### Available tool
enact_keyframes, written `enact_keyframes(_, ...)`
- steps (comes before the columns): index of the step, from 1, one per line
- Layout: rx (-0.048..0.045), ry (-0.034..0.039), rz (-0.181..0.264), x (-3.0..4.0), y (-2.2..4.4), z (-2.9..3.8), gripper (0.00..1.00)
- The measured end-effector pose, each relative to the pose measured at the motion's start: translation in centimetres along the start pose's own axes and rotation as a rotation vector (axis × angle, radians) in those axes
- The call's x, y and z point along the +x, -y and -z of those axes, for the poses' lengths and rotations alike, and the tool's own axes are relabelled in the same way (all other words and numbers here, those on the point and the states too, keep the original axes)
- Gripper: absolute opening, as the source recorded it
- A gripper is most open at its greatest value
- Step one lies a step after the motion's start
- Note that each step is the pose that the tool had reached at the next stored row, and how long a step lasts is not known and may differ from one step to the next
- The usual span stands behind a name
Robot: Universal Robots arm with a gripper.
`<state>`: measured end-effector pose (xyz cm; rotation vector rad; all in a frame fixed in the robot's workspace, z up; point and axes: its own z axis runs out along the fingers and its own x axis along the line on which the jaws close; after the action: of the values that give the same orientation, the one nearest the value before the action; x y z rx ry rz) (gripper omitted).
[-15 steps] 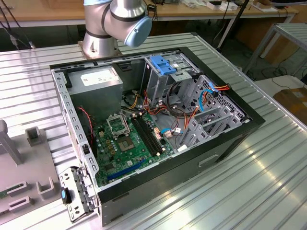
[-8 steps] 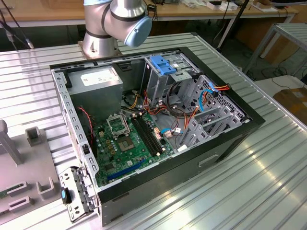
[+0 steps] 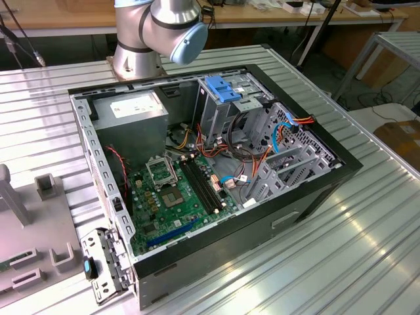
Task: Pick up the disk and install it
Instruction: 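Pick up the disk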
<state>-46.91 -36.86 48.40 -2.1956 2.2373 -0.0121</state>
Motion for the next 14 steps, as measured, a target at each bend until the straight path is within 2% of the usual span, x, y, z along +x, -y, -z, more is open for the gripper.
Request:
enact_keyframes(6, 0.0, 0.0, 0.0, 0.0, 0.06, 3.57, 0.37)
enact_keyframes(8, 0.0, 0.0, 0.0, 0.0, 0.1, 4.33, 0.37)
enact_keyframes(12, 0.0003, 0.0001, 0.0, 0.0, 0.16, 5.36, 0.37)
enact_keyframes(14, 0.0001, 0.0, 0.0, 0.0, 0.18, 5.5, 0.37)
